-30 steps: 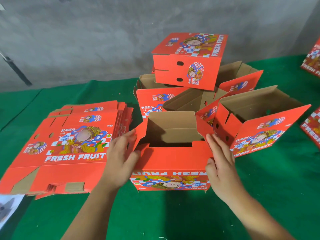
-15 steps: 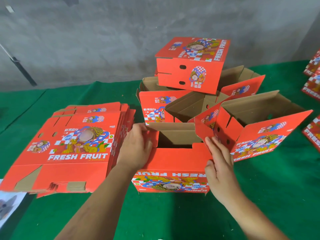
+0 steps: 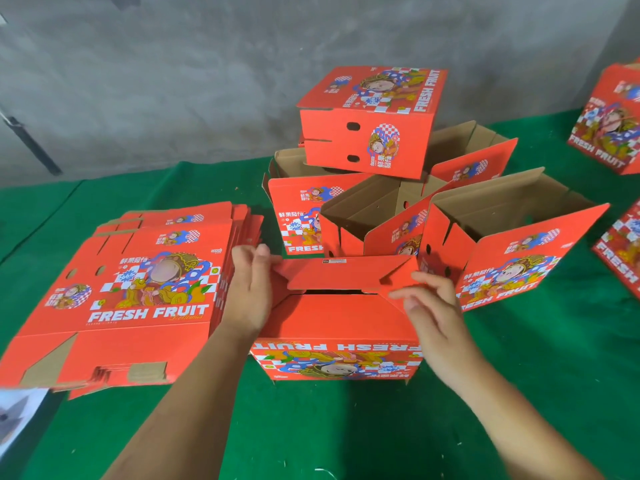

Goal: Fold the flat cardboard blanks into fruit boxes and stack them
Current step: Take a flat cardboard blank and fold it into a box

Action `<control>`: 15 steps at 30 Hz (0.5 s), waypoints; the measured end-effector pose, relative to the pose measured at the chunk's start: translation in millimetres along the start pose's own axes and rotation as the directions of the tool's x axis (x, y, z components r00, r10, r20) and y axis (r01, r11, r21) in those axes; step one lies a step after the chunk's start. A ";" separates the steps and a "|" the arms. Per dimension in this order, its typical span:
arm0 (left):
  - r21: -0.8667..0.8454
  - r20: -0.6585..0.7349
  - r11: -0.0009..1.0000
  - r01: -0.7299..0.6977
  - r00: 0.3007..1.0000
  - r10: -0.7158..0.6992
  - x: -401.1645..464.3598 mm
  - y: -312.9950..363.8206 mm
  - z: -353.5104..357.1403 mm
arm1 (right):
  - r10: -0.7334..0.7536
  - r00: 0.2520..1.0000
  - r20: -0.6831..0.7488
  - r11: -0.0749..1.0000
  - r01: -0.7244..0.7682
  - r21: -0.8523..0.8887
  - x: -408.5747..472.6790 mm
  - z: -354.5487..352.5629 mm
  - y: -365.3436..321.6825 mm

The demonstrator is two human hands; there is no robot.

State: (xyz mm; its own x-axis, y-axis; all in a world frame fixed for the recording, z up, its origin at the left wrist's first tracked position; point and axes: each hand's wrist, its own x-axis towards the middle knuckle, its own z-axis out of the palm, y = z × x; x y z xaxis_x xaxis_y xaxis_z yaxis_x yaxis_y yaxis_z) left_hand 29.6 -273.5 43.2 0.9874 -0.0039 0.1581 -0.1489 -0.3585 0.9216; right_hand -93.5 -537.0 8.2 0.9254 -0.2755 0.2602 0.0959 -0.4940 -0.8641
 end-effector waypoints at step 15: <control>0.830 0.144 0.549 -0.092 0.988 -0.052 -22.9 -6.3 17.8 | 0.194 0.962 0.190 0.707 -0.003 -0.707 39.4 26.2 -20.9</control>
State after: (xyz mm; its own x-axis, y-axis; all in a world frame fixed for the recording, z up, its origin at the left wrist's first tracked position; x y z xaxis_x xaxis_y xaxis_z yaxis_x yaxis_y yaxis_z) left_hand 8.9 -287.8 27.4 0.9912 -0.1196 0.0572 -0.1287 -0.9719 0.1972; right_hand -49.5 -515.9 25.3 0.9790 -0.2040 0.0010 -0.1938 -0.9317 -0.3071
